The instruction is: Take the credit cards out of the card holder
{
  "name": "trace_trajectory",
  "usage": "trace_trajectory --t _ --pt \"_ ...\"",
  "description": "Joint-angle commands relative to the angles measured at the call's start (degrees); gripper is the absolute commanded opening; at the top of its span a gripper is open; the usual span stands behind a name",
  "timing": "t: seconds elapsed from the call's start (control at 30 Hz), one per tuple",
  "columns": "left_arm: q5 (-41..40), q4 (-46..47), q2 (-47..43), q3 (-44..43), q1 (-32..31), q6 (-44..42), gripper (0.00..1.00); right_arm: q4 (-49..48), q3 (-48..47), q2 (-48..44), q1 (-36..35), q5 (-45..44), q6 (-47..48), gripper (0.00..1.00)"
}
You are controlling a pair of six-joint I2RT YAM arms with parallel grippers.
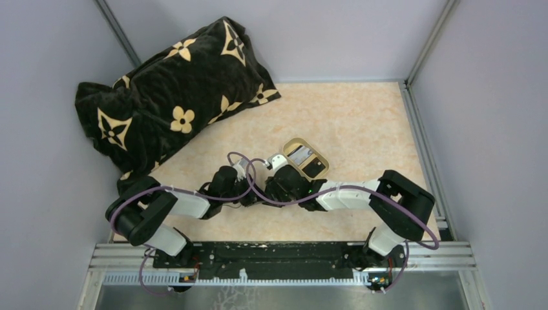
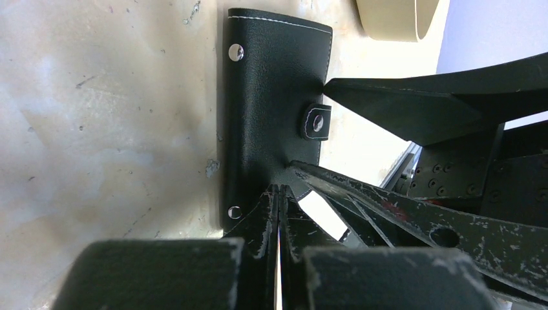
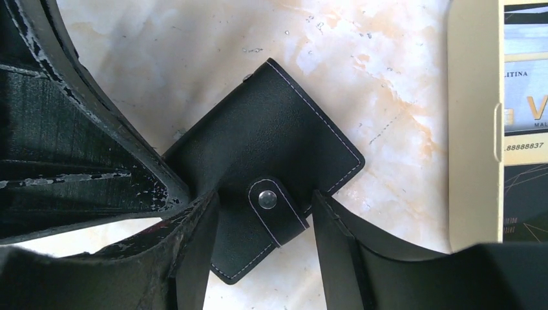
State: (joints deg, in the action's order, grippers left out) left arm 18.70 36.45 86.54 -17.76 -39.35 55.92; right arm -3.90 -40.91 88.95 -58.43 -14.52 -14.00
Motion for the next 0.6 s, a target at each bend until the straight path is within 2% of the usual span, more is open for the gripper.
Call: trace_trajectory --t 0.0,0.1,0.17,0.27,0.47,0.57 --pt "-0.99 -4.44 1.88 0.52 0.46 -1.54 0.00 -2.21 -0.44 1.84 0.22 2.42 0.30 0.53" --pt "-0.90 -4.45 1.41 0.75 0.67 -1.53 0.00 -0.54 -0.75 2.85 0.24 2.20 0.07 0.37" --pt "-0.81 -4.66 0.99 0.80 0.92 -1.61 0.00 -0.28 -0.25 3.15 0.25 2.29 -0.29 0.19" --pt "-0.72 -5.01 0.21 0.88 1.16 -1.72 0.00 -0.20 0.74 3.38 0.25 2.13 -0.72 0.01" --pt "-1.08 -5.55 -0.55 1.20 1.62 -1.89 0.00 0.30 1.78 3.04 0.24 1.56 -1.65 0.00" --pt "-1.27 -5.57 -0.18 1.45 2.01 -1.03 0.00 -0.46 2.54 0.93 0.25 3.95 -1.74 0.00"
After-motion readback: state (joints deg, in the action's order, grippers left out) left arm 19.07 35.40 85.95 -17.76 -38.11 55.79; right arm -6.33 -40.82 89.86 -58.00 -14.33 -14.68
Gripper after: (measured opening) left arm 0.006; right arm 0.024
